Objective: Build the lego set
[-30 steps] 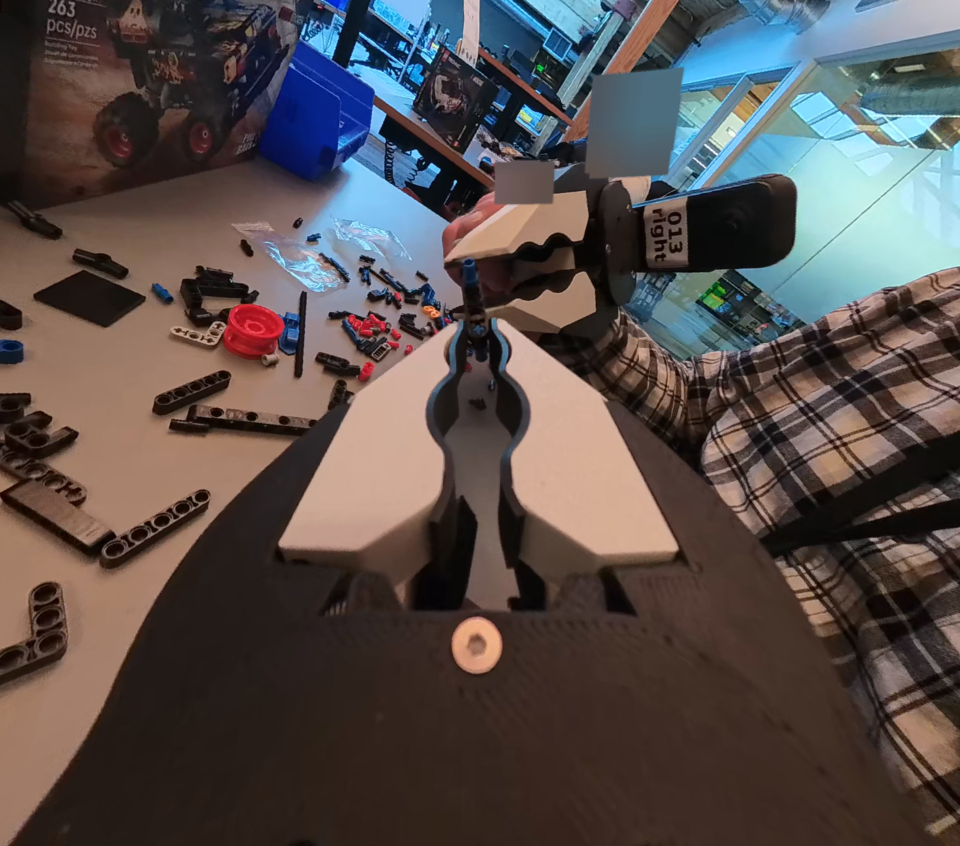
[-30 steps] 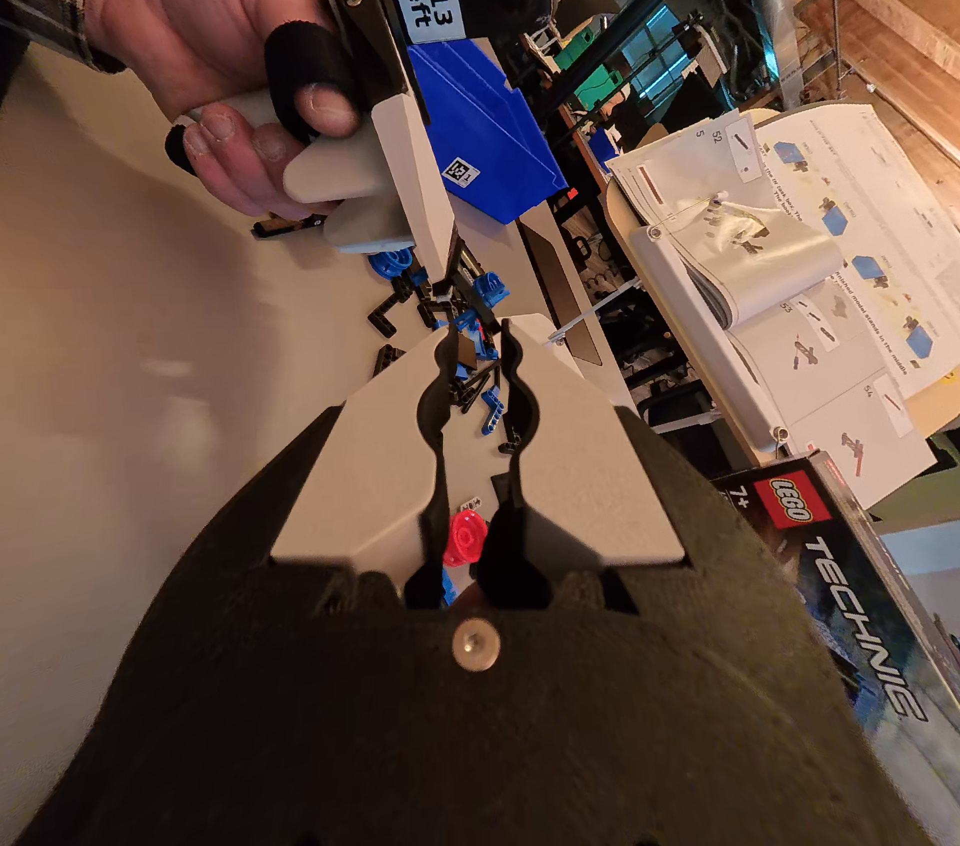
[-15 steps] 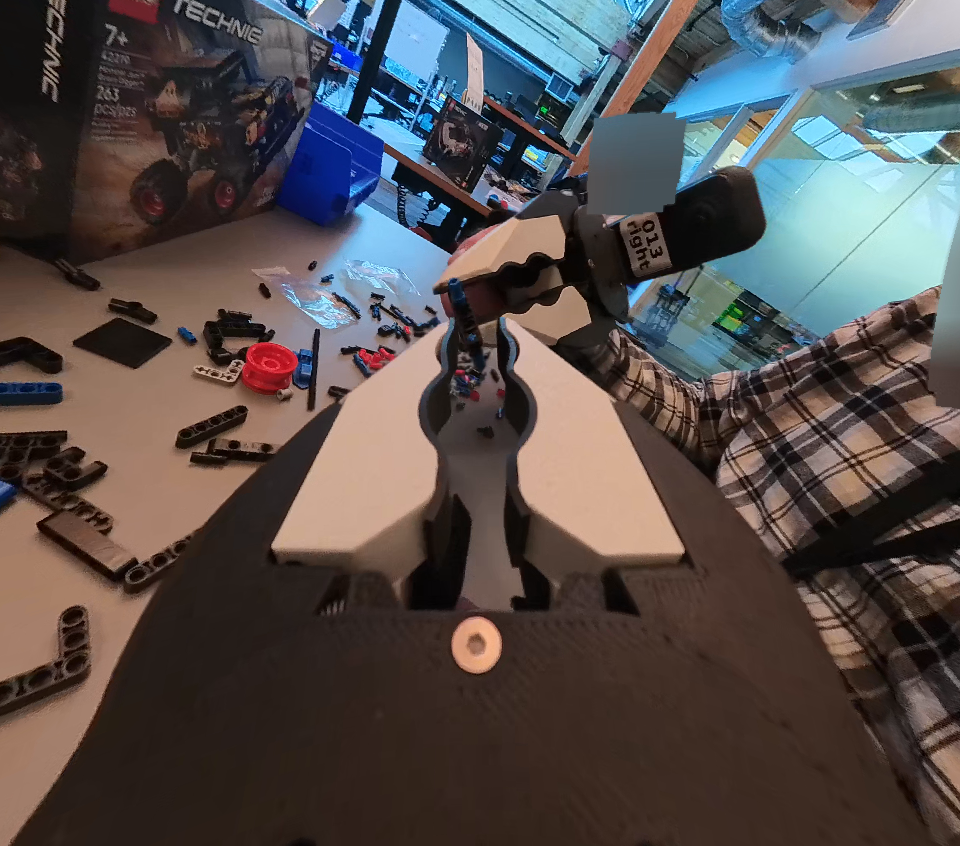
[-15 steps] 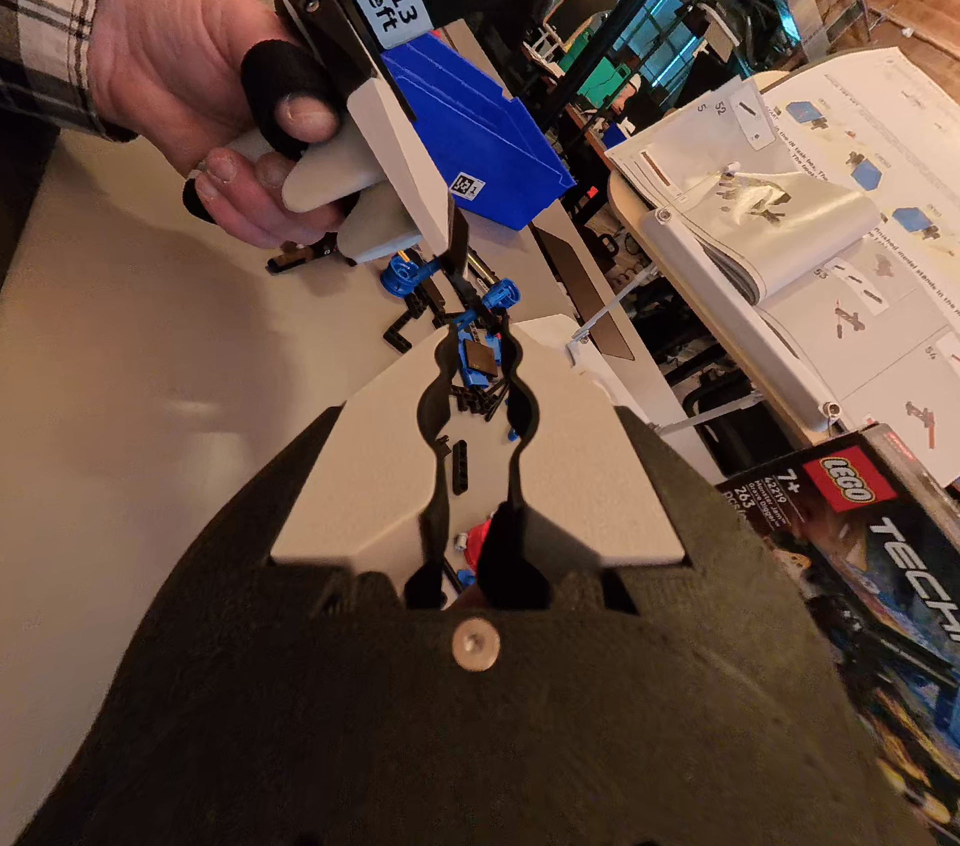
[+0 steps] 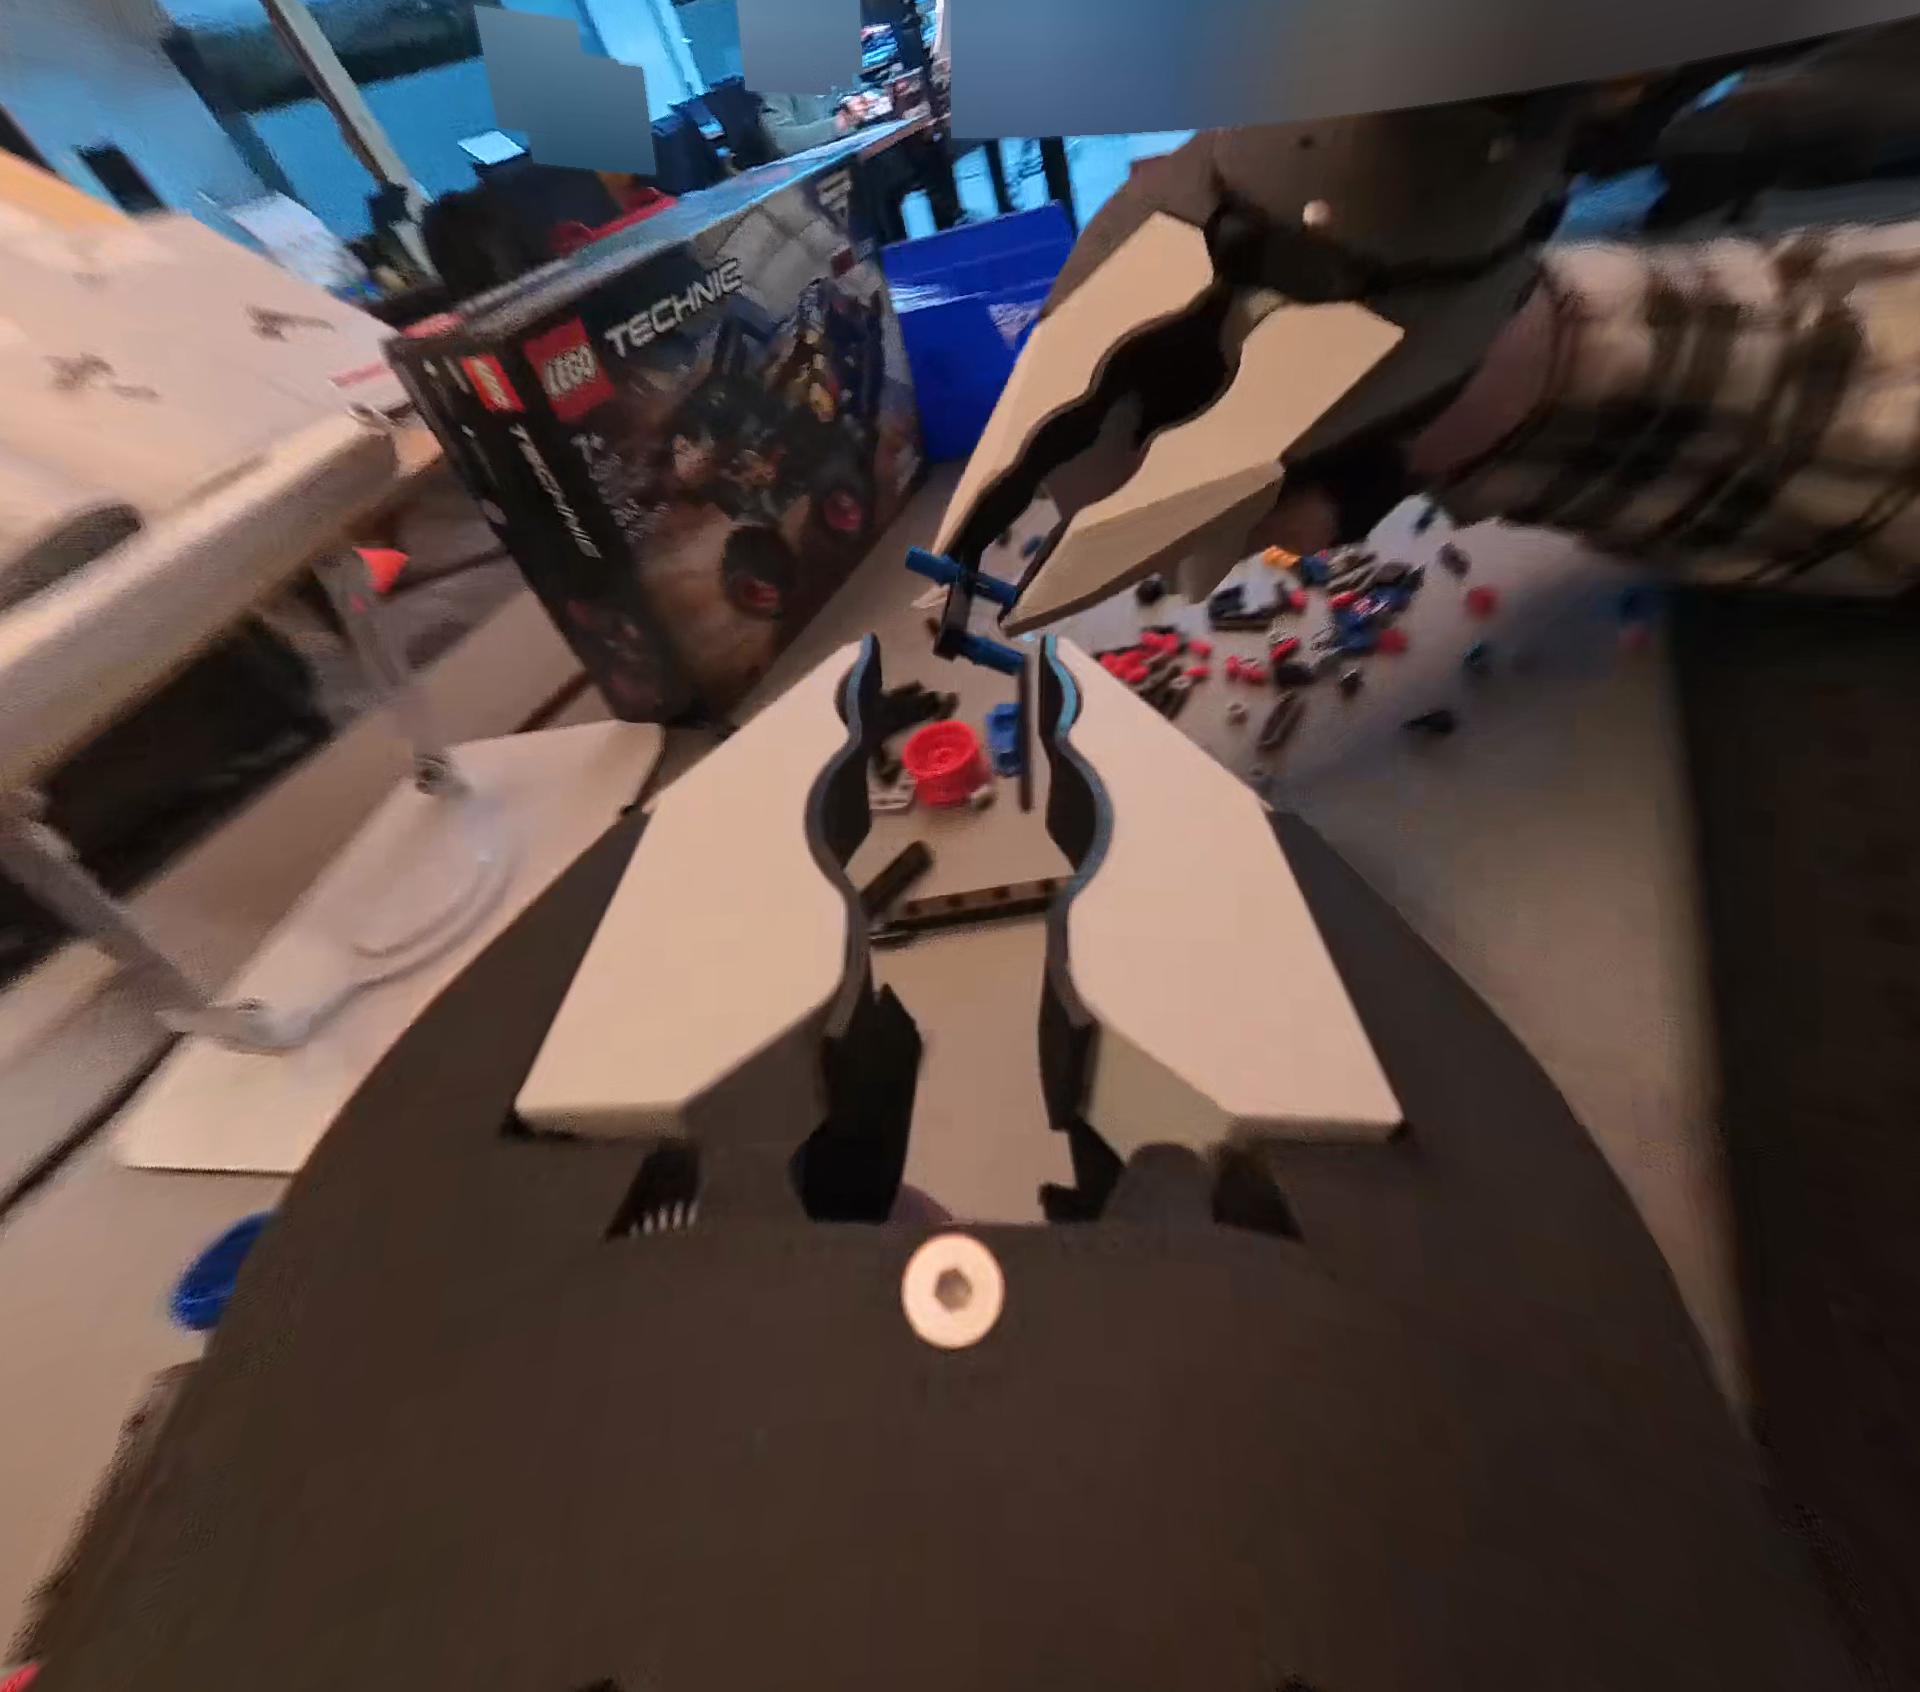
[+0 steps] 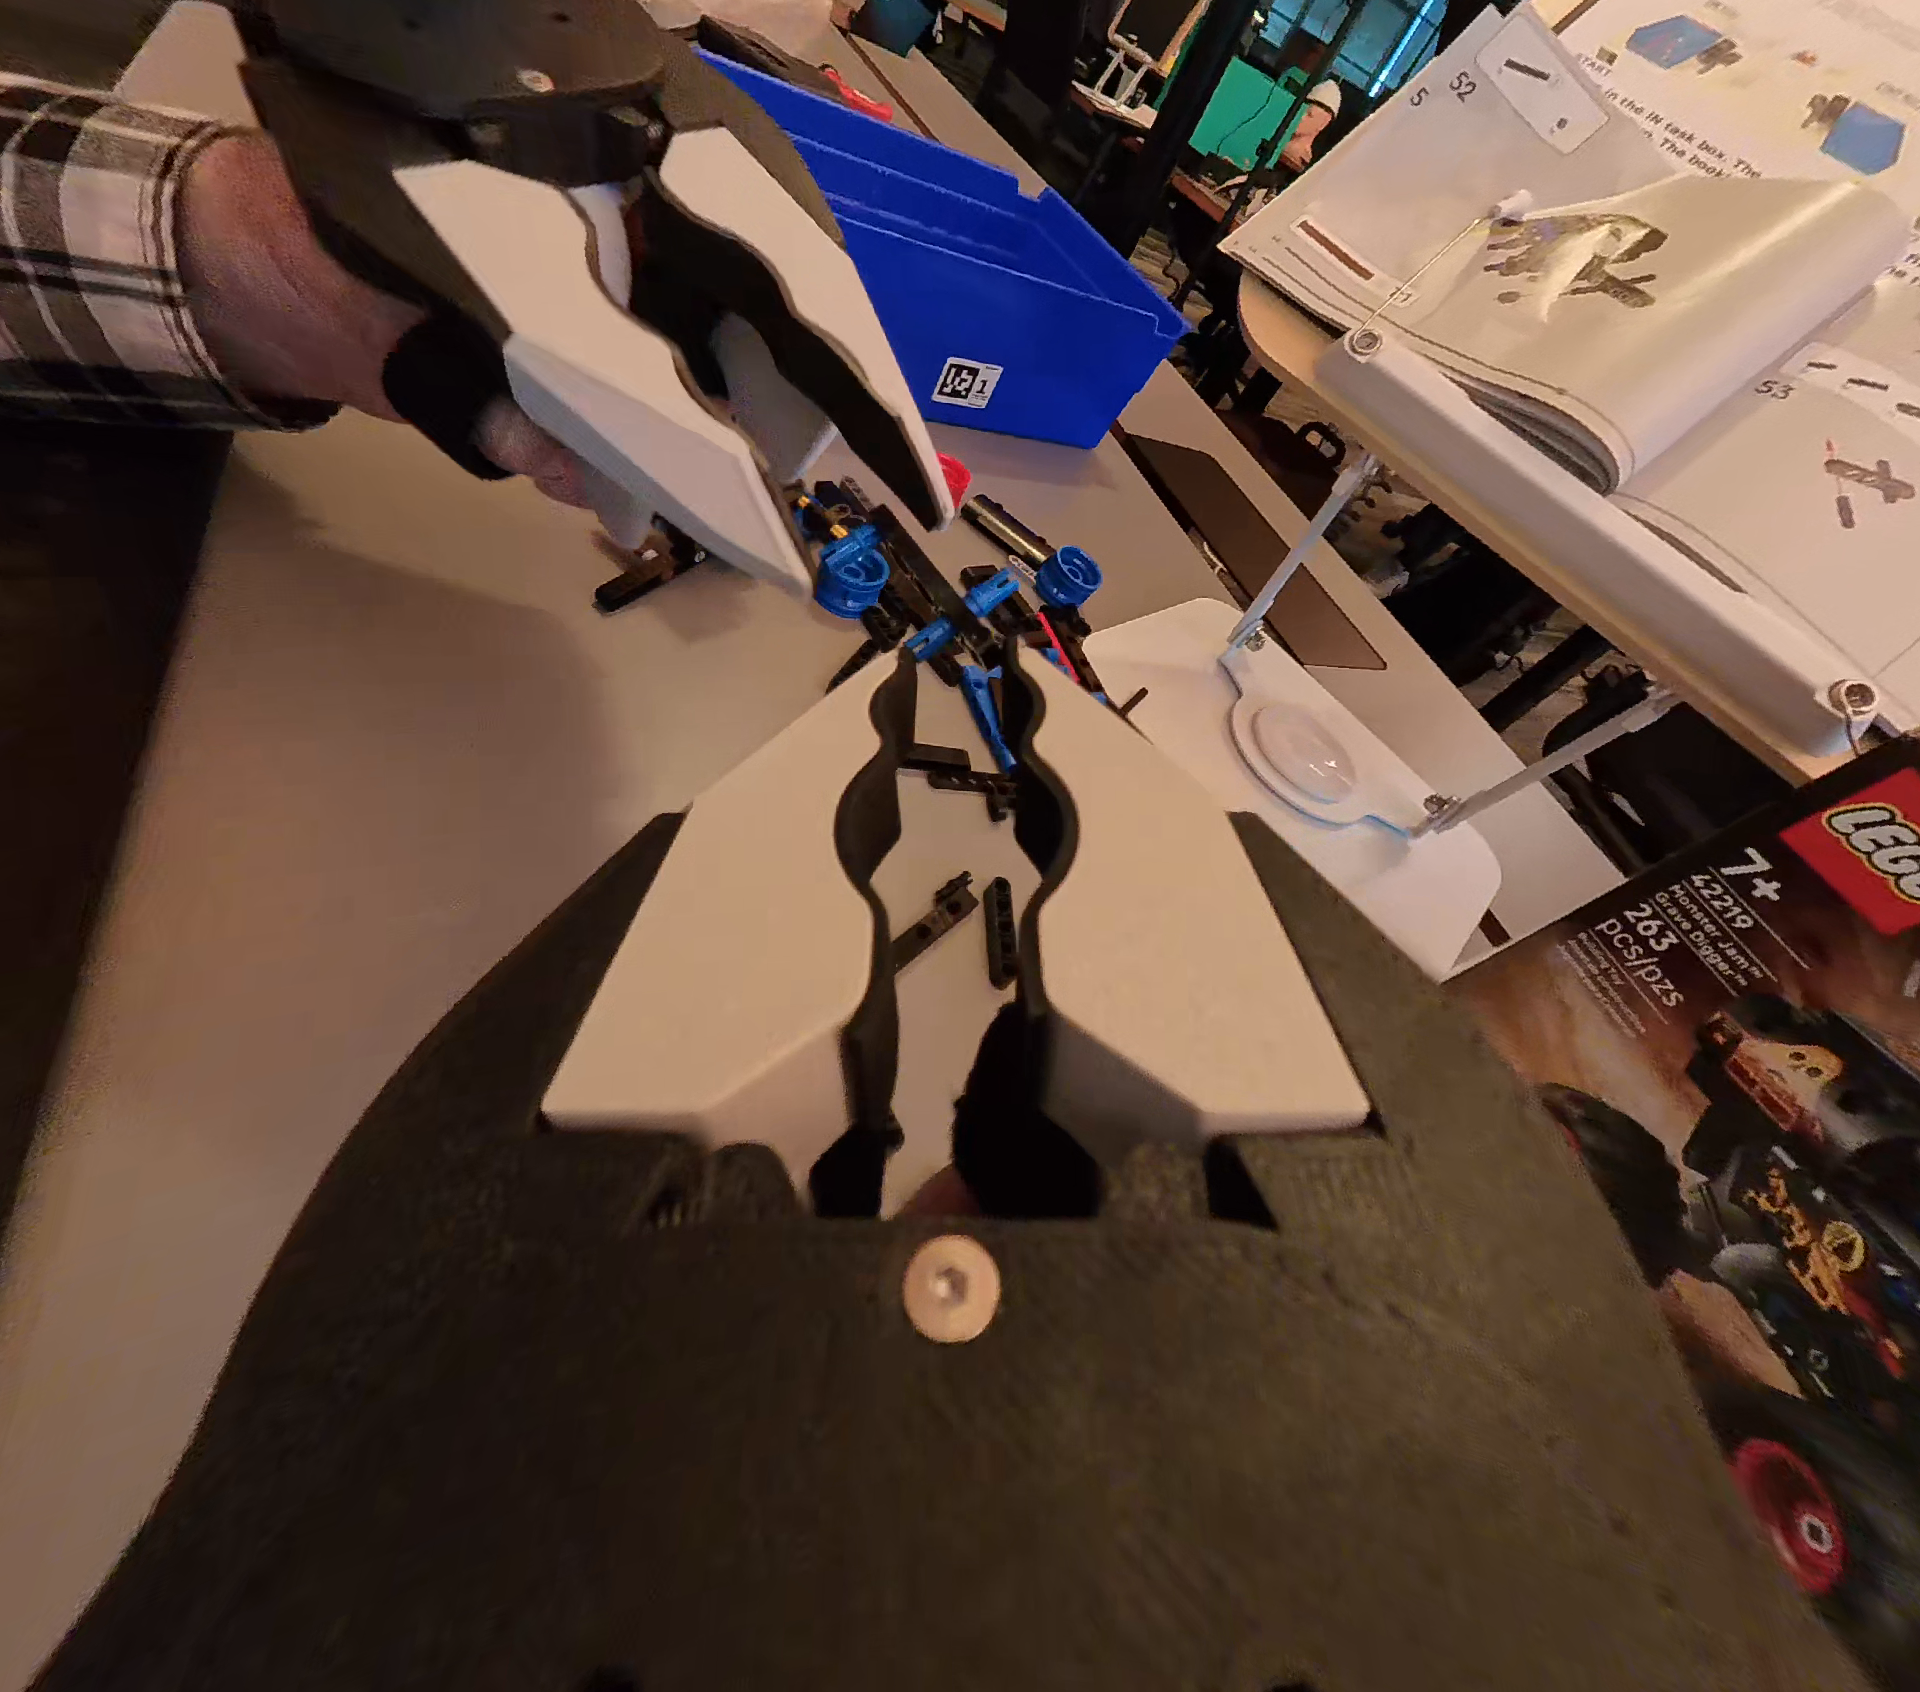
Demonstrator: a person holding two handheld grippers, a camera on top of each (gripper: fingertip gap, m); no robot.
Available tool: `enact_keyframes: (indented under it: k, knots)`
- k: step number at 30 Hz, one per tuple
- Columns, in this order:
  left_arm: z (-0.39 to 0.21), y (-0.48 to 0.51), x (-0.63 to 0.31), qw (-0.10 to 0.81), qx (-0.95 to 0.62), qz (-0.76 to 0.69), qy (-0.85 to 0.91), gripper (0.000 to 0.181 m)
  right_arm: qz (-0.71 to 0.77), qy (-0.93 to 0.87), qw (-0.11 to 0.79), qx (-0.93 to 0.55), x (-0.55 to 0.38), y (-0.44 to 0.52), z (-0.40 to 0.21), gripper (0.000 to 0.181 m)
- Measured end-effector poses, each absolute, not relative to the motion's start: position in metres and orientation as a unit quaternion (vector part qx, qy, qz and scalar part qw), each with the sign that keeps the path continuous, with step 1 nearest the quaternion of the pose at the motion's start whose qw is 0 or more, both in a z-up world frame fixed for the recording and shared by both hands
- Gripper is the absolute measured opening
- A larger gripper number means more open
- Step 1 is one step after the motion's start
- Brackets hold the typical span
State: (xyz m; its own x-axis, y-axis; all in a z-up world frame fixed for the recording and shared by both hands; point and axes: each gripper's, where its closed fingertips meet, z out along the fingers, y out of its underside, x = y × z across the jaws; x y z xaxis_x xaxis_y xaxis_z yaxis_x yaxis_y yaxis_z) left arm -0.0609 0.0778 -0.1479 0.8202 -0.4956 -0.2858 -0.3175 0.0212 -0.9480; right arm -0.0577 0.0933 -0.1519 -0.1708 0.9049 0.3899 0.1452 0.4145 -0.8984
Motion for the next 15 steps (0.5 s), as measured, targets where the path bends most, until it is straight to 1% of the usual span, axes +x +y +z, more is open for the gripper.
enact_keyframes:
  k: [3, 5, 15]
  knots:
    - [-0.1514, 0.0813, -0.0621, 0.652, -0.688, 0.013, 0.319, 0.019, 0.373, -0.670, 0.507, -0.393, -0.0579, 0.0925, -0.1531, 0.013]
    - [-0.1523, 0.0804, -0.0599, 0.650, -0.682, 0.027, 0.333, 0.013, 0.376, -0.669, 0.506, -0.394, -0.0576, 0.0922, -0.1525, 0.013]
    - [-0.1522, 0.0782, -0.0592, 0.640, -0.675, 0.082, 0.357, 0.012, 0.378, -0.676, 0.497, -0.391, -0.0554, 0.0888, -0.1535, 0.013]
